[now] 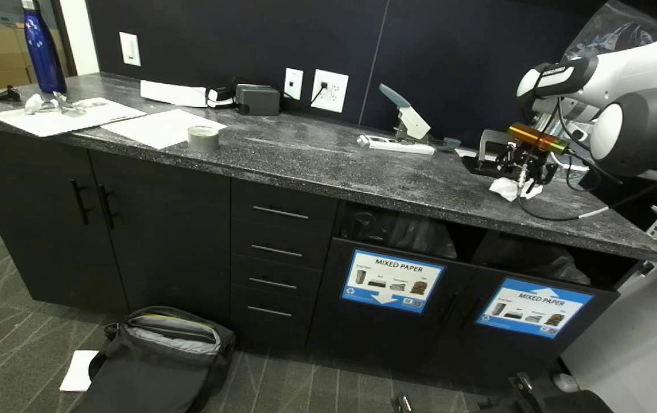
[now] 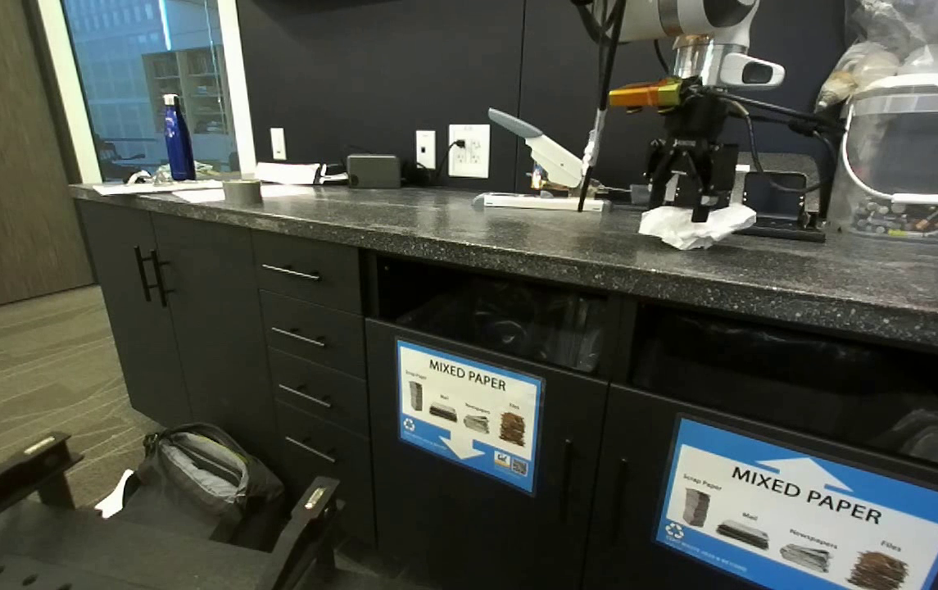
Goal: Put the papers in the bin to the left
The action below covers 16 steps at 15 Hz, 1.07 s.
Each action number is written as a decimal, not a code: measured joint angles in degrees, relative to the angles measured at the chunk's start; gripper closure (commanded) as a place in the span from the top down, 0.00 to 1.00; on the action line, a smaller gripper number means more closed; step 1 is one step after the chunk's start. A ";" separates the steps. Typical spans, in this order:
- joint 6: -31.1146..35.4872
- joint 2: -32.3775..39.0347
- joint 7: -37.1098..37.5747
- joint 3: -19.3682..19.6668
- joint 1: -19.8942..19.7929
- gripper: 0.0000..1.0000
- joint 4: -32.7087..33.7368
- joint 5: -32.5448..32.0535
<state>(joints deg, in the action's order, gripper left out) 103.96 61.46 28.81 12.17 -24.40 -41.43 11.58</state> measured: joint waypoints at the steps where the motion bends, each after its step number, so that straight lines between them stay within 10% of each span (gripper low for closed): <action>1: -0.19 0.43 0.04 -0.04 -0.31 1.00 0.50 0.00; 11: -0.49 4.08 0.09 -0.09 -3.03 0.18 5.93 -0.03; 16: -1.54 5.38 0.04 -0.14 -3.71 0.15 8.15 -0.11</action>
<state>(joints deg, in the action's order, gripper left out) 102.42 66.84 28.85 12.03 -28.10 -33.29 11.47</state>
